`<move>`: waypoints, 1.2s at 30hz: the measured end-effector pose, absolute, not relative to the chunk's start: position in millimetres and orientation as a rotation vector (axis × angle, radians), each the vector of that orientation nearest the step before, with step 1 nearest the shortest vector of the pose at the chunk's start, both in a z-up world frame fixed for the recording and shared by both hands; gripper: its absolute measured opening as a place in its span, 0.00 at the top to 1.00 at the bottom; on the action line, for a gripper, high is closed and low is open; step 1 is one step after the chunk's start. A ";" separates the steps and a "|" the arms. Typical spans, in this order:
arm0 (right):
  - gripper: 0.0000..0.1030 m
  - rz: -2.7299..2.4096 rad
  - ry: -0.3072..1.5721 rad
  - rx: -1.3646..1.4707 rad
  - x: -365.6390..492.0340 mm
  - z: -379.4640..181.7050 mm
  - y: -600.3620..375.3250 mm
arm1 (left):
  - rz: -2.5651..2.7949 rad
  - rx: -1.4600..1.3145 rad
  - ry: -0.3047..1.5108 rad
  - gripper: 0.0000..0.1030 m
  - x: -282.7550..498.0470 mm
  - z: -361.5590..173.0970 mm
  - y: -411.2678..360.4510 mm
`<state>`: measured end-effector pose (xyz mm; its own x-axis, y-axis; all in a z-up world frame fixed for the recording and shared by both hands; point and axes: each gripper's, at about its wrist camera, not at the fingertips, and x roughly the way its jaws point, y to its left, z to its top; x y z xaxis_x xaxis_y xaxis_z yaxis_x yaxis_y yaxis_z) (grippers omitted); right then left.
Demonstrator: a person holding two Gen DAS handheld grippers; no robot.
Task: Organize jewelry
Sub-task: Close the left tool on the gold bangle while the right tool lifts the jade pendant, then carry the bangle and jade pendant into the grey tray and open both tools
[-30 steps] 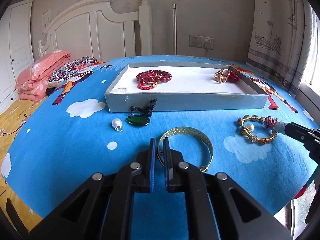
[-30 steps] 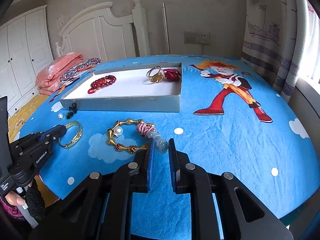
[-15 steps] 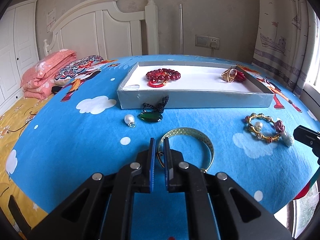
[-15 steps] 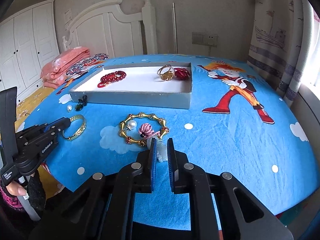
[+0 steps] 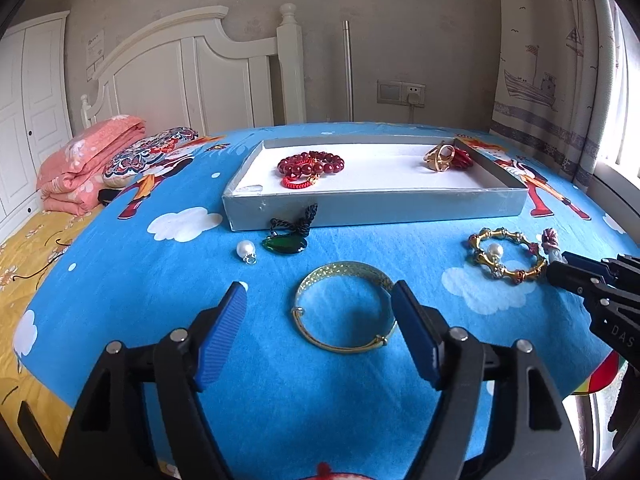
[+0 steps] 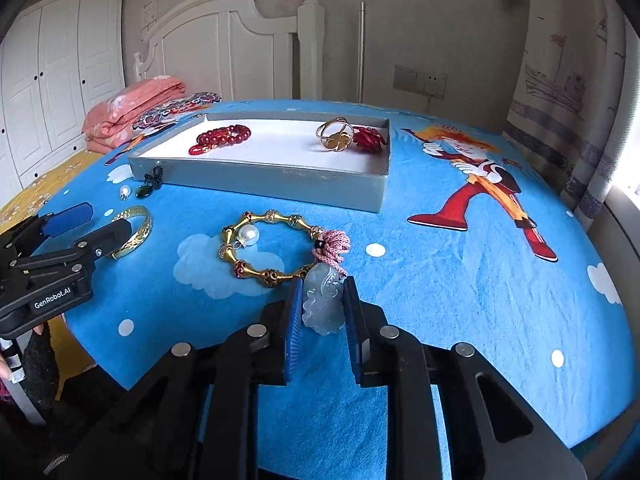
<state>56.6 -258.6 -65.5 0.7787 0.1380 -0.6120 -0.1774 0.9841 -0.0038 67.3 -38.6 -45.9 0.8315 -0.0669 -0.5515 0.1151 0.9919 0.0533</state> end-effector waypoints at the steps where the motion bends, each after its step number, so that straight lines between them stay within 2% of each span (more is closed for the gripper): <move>1: 0.80 0.173 0.653 -0.056 55.3 -65.7 -258.6 | -0.099 0.094 0.583 0.24 67.3 -46.3 -40.5; 3: 0.80 0.169 0.646 -0.047 53.2 -66.2 -258.2 | -0.108 0.112 0.592 0.20 68.2 -48.7 -45.5; 10: 0.80 0.183 0.637 -0.032 49.4 -64.1 -254.2 | -0.102 0.112 0.630 0.19 85.2 -54.5 -52.5; 11: 0.80 0.182 0.633 -0.030 48.8 -63.5 -254.2 | -0.108 0.095 0.640 0.24 88.7 -54.7 -50.9; 13: 0.80 0.181 0.627 -0.026 48.0 -62.5 -255.1 | -0.135 0.079 0.638 0.43 90.2 -54.6 -49.9; 25: 0.80 0.206 0.589 0.002 37.3 -55.7 -240.2 | -0.124 0.111 0.532 0.45 58.3 -44.1 -52.3; 36: 0.80 0.211 0.591 0.023 34.7 -58.8 -230.2 | -0.129 0.062 0.529 0.45 53.8 -44.1 -42.2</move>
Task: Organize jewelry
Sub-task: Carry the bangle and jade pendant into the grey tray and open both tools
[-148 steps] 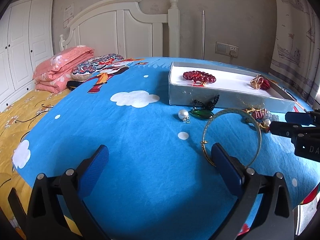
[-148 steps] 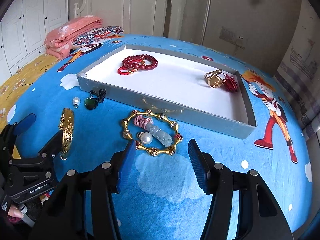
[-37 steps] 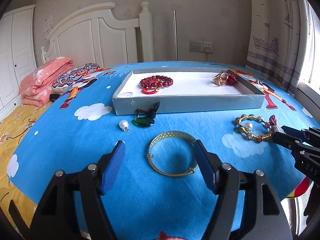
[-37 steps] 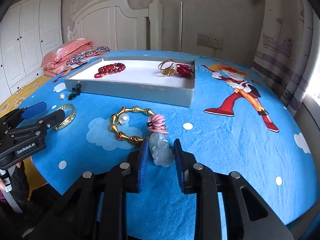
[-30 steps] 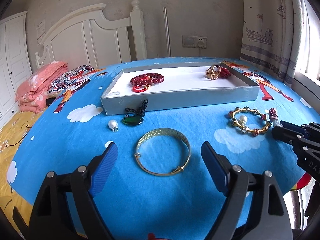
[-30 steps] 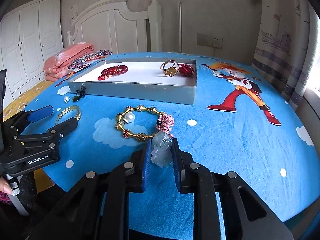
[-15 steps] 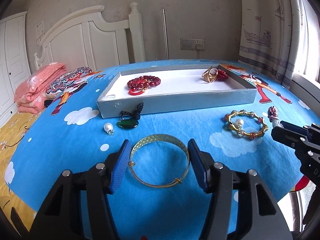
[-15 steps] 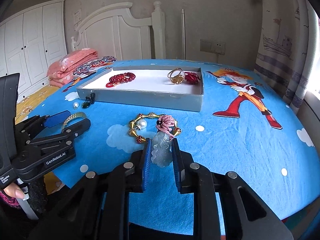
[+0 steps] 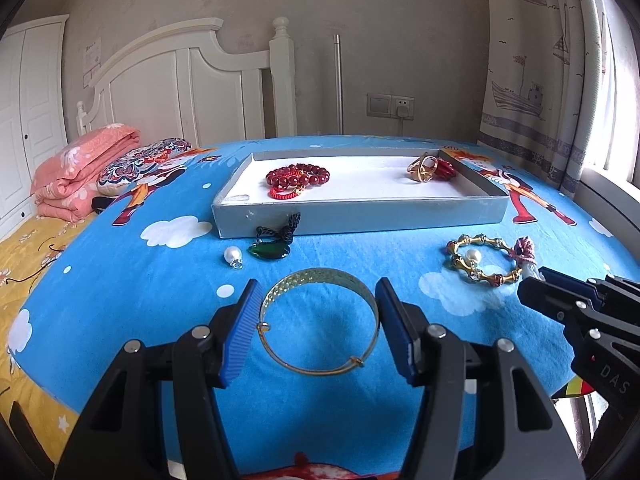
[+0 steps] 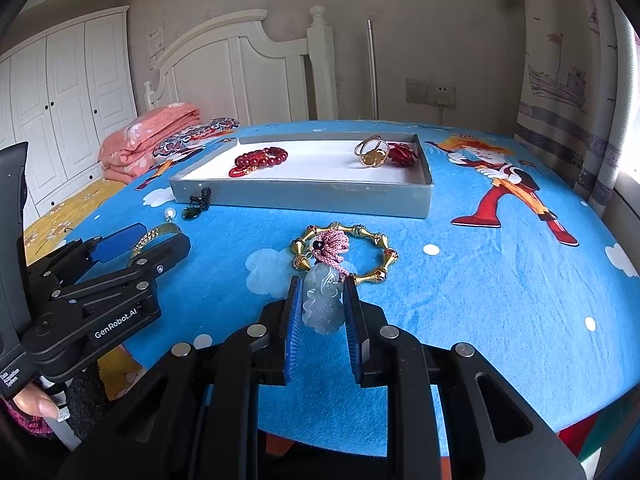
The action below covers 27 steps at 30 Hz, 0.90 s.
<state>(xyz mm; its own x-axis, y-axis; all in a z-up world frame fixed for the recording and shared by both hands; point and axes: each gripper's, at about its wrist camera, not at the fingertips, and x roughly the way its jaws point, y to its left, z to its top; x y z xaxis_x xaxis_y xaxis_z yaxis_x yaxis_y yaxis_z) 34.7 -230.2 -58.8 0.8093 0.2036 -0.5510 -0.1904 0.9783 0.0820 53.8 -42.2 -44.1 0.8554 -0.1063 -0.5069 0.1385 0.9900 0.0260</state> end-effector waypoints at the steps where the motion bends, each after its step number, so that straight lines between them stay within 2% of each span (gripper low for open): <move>1: 0.80 0.210 0.593 0.025 35.1 -59.1 -230.0 | -0.129 0.061 0.528 0.45 53.4 -44.1 -41.8; 27: 0.80 0.188 0.580 0.037 63.8 -38.5 -218.2 | -0.119 0.042 0.471 0.45 63.0 -27.8 -36.7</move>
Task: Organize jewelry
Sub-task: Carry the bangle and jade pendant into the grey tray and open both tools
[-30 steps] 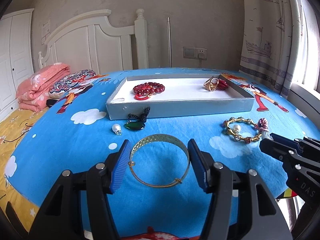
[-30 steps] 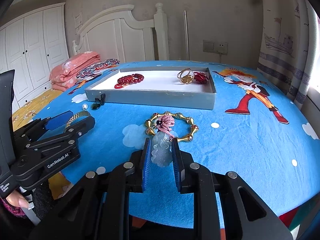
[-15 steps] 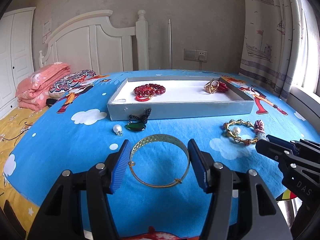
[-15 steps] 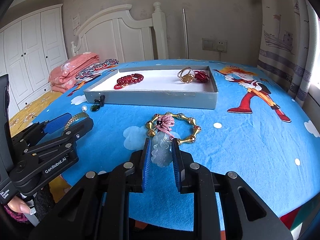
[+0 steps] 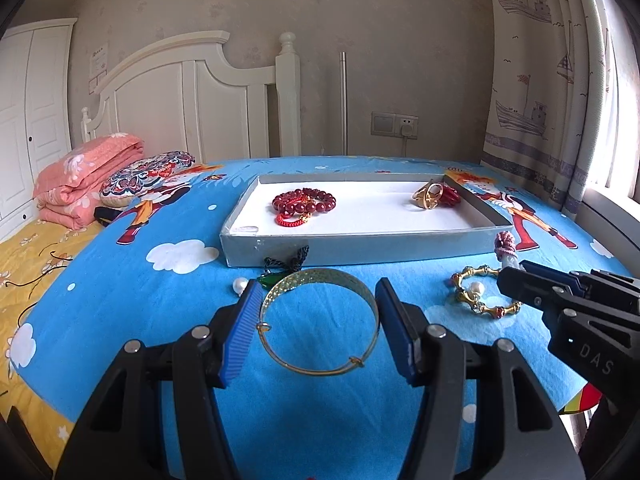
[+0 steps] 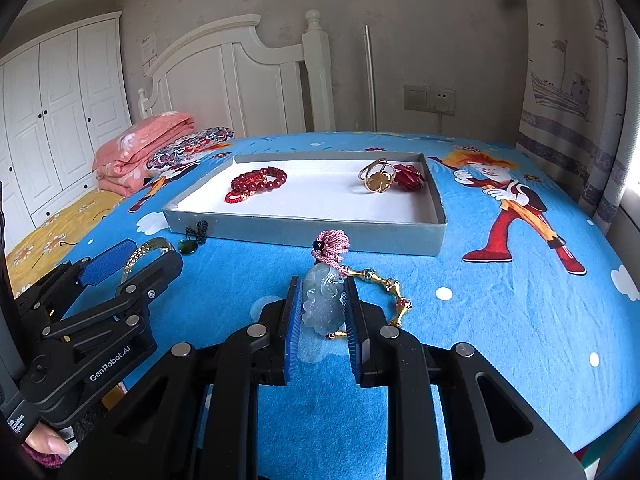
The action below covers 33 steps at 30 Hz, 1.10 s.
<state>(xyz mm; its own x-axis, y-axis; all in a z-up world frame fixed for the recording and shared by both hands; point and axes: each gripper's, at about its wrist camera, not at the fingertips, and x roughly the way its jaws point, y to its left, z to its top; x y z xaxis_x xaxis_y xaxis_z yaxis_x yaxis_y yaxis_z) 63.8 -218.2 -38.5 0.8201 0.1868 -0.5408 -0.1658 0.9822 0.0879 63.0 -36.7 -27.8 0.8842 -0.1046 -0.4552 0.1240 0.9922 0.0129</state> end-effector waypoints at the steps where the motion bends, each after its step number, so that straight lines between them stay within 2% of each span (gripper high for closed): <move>1: 0.80 0.184 0.578 0.040 66.3 -37.1 -219.1 | -0.120 0.041 0.469 0.45 65.0 -25.6 -36.7; 21: 0.80 0.162 0.529 0.053 118.0 3.0 -226.0 | -0.145 0.051 0.452 0.45 125.9 23.3 -50.1; 33: 0.80 0.145 0.591 0.040 175.2 1.2 -222.3 | -0.141 0.053 0.546 0.45 196.5 29.6 -66.9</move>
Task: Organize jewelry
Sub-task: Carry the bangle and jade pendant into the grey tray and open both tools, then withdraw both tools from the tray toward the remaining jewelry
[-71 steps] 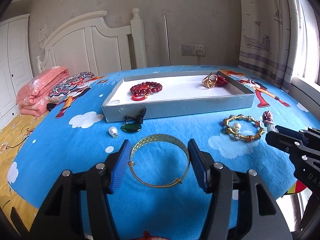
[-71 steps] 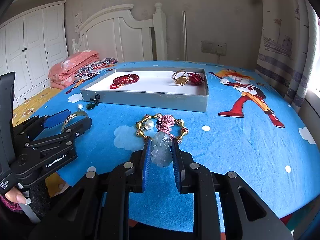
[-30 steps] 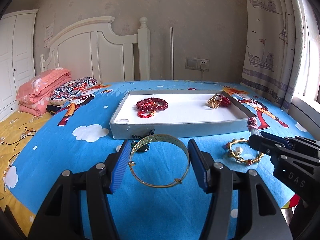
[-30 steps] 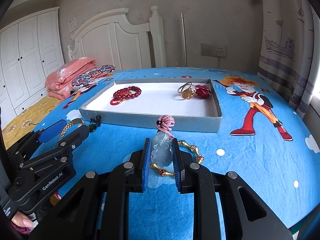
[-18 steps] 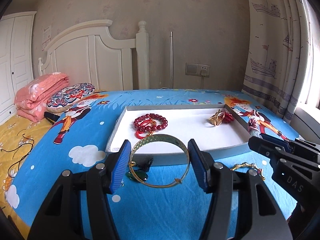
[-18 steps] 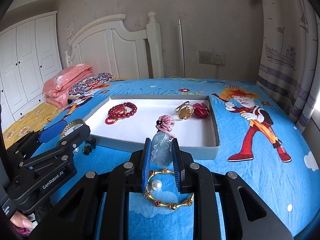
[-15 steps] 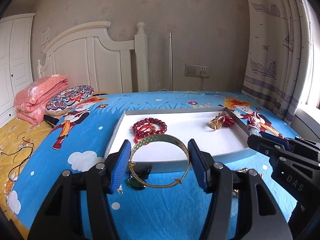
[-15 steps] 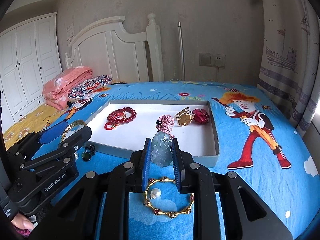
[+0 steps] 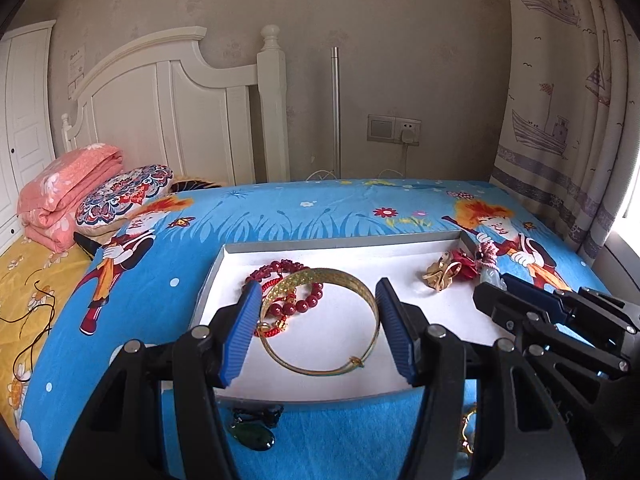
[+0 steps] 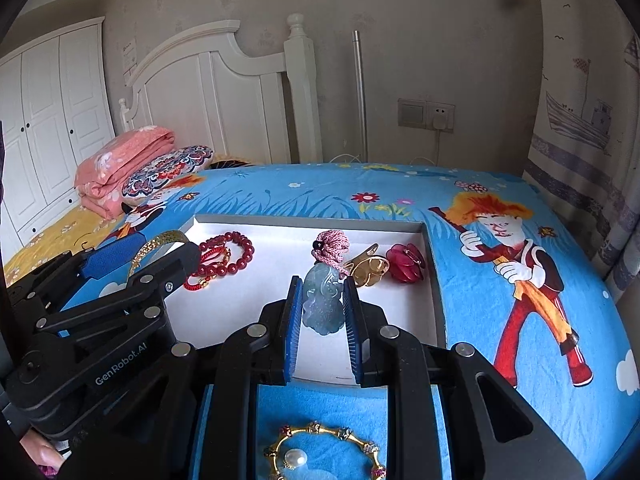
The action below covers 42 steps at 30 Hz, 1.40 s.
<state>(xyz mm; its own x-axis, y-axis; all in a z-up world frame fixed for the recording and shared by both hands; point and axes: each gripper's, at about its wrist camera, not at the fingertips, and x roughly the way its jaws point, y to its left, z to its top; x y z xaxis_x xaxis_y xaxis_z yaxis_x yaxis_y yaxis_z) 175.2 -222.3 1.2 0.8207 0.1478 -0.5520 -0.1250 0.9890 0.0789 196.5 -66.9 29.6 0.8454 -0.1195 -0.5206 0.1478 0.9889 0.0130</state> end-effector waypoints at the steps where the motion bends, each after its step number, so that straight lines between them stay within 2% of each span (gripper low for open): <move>1: 0.80 0.138 0.599 0.036 180.6 -0.7 -222.4 | -0.133 0.044 0.560 0.45 205.2 28.9 -66.1; 7: 0.80 0.129 0.656 0.040 207.2 -10.4 -223.2 | -0.089 0.033 0.612 0.45 241.4 21.6 -63.7; 14: 0.79 0.095 0.689 0.031 221.3 -19.9 -219.3 | -0.067 0.056 0.627 0.44 248.8 10.0 -68.5; 15: 0.78 0.089 0.692 0.035 221.2 -20.6 -220.2 | -0.064 0.055 0.628 0.43 249.1 8.6 -67.8; 17: 0.77 0.086 0.692 0.037 220.1 -20.7 -223.1 | -0.055 0.047 0.627 0.31 248.6 7.5 -64.8; 20: 0.75 0.073 0.691 0.032 218.7 -20.8 -226.6 | -0.042 0.039 0.620 0.31 247.3 8.7 -59.7; 22: 0.63 0.069 0.692 0.040 217.8 -20.7 -229.3 | -0.039 0.034 0.620 0.29 246.5 9.7 -57.4; 27: 0.63 0.071 0.683 0.036 210.8 -19.4 -229.8 | -0.020 0.032 0.612 0.23 238.3 10.9 -52.0; 29: 0.63 0.075 0.671 0.049 202.9 -17.0 -232.1 | -0.007 0.022 0.602 0.17 229.6 11.7 -47.8; 32: 0.63 0.073 0.654 0.085 187.0 -13.7 -238.2 | 0.005 -0.003 0.598 0.14 212.0 12.0 -39.1; 36: 0.56 0.070 0.630 0.114 160.2 -13.1 -245.7 | 0.019 -0.021 0.592 0.11 184.1 9.3 -26.5; 42: 0.55 0.050 0.627 0.132 122.7 -23.6 -254.5 | 0.024 -0.022 0.607 0.11 145.5 -3.6 -15.6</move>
<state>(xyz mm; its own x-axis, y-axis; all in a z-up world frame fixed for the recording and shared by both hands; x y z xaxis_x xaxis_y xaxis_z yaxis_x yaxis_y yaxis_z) 122.7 -254.5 -23.6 0.8090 0.0865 -0.5814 -0.0062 0.9903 0.1386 145.5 -15.6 -3.6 0.8213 0.0162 -0.5703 -0.0294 0.9995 -0.0140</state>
